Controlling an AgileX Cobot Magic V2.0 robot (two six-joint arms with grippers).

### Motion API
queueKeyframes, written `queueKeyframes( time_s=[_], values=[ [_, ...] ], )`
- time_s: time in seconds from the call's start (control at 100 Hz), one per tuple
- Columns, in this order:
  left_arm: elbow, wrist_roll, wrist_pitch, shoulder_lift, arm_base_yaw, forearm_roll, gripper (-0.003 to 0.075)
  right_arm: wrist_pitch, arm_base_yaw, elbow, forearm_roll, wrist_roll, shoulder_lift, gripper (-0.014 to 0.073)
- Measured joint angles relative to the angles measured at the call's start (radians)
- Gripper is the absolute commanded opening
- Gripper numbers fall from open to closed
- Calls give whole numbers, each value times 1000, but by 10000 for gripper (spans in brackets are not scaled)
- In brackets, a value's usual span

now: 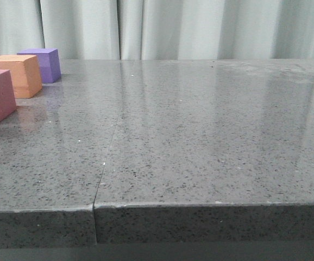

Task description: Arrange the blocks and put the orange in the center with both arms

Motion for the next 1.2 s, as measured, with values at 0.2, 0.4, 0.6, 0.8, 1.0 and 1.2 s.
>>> queueKeyframes(
  time_s=[0.2, 0.4, 0.6, 0.8, 1.0, 1.2],
  values=[
    [158, 0, -92, -124, 0, -13, -20, 0, 0, 0, 0, 0, 0, 57],
    [340, 0, -203, -259, 0, -13, -20, 0, 0, 0, 0, 0, 0, 57],
    [500, 0, -248, -377, 0, -13, -20, 0, 0, 0, 0, 0, 0, 57],
    [611, 0, -293, -468, 0, -13, -20, 0, 0, 0, 0, 0, 0, 57],
    [697, 0, -322, -522, 0, -13, -20, 0, 0, 0, 0, 0, 0, 57],
    [764, 0, -392, -542, 0, -9, -20, 0, 0, 0, 0, 0, 0, 57]
  ],
)
